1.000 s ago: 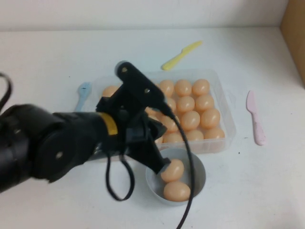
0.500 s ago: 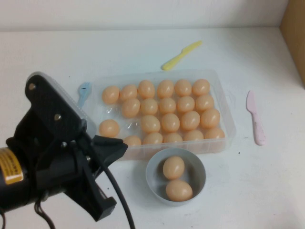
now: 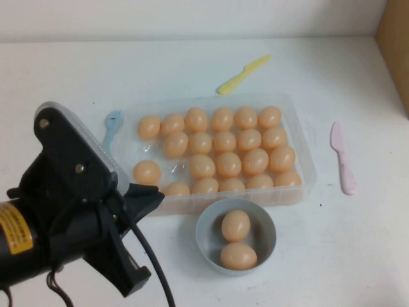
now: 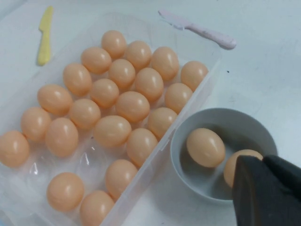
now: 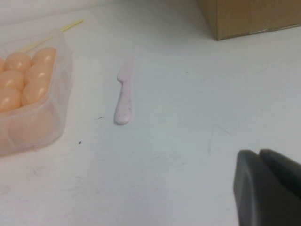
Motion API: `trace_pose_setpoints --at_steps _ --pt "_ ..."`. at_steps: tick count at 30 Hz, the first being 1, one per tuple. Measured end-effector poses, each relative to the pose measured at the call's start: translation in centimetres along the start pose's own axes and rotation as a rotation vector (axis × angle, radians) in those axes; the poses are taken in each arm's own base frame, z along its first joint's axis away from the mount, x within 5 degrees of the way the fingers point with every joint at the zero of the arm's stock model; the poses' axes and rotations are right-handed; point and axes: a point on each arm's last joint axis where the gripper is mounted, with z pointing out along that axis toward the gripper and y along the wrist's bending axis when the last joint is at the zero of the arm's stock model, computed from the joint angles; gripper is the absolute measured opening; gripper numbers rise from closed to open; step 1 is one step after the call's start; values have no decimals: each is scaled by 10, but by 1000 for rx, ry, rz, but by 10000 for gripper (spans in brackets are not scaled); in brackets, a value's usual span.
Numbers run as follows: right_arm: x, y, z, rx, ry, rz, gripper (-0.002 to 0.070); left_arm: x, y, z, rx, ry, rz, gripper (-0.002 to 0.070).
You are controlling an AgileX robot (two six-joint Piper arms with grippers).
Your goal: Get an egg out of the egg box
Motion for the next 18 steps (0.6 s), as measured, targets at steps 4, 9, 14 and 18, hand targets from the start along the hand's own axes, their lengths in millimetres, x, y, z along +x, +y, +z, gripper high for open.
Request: trace_pose_setpoints --at_steps 4,9,14,18 --pt "0 0 0 0 0 0 -19 12 -1 2 -29 -59 19 -3" --pt "0 0 0 0 0 0 -19 44 4 3 -119 -200 -36 -3" --pt "0 0 0 0 0 0 -19 91 11 -3 -249 -306 -119 -3" --pt "0 0 0 0 0 0 -19 124 14 -13 -357 -325 -205 -3"
